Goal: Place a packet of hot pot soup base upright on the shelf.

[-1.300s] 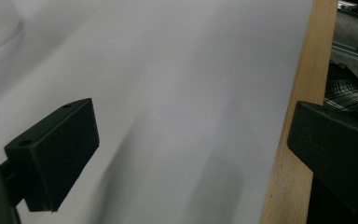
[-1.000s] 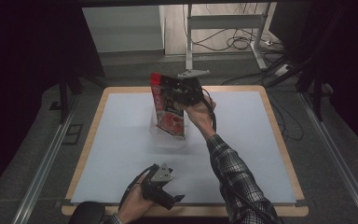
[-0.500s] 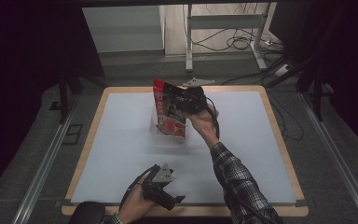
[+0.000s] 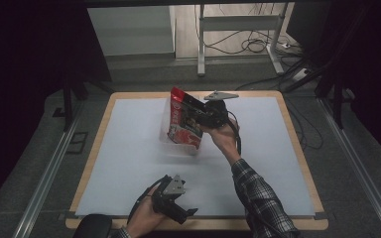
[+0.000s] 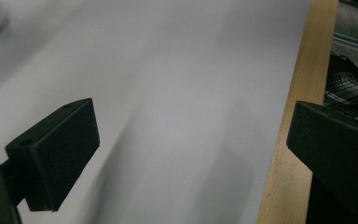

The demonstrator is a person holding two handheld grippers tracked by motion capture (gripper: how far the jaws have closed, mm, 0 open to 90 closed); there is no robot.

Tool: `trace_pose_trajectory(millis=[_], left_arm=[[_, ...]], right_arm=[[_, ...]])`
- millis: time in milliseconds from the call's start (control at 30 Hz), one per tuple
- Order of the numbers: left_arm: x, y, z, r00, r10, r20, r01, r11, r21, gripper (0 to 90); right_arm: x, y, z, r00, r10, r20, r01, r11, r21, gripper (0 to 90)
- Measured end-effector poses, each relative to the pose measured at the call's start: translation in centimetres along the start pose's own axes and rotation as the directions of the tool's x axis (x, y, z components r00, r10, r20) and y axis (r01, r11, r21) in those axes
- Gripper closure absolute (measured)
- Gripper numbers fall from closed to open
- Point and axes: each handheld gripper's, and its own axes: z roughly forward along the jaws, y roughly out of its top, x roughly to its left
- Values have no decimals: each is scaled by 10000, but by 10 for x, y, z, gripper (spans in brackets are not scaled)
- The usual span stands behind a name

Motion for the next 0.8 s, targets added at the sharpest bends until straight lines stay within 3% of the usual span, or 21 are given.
trace_pose_trajectory(millis=[100,233,333,400,633,800], left_arm=[[1,0,0,10000,32,3,-32,10000,39,21],[1,0,0,10000,-66,14,66,10000,-44,23],[1,0,-1,10000,-4,42,4,10000,-2,23],[1,0,0,10000,9,61,-9,10000,-18,23],[1,-2,0,9997,224,21,-224,9997,-118,20],[3,-3,-2,9999,-17,140,25,9985,-541,19]], right_arm=[[-1,1,1,9998,66,-163,-65,9999,105,654],[1,3,3,9998,-53,-212,59,9996,272,518],[1,3,4,9997,-98,-215,105,9994,333,479],[1,4,5,9996,-219,-184,227,9988,435,415],[3,7,4,9979,-634,108,625,9955,715,314],[5,10,2,9973,-721,129,709,9944,785,259]])
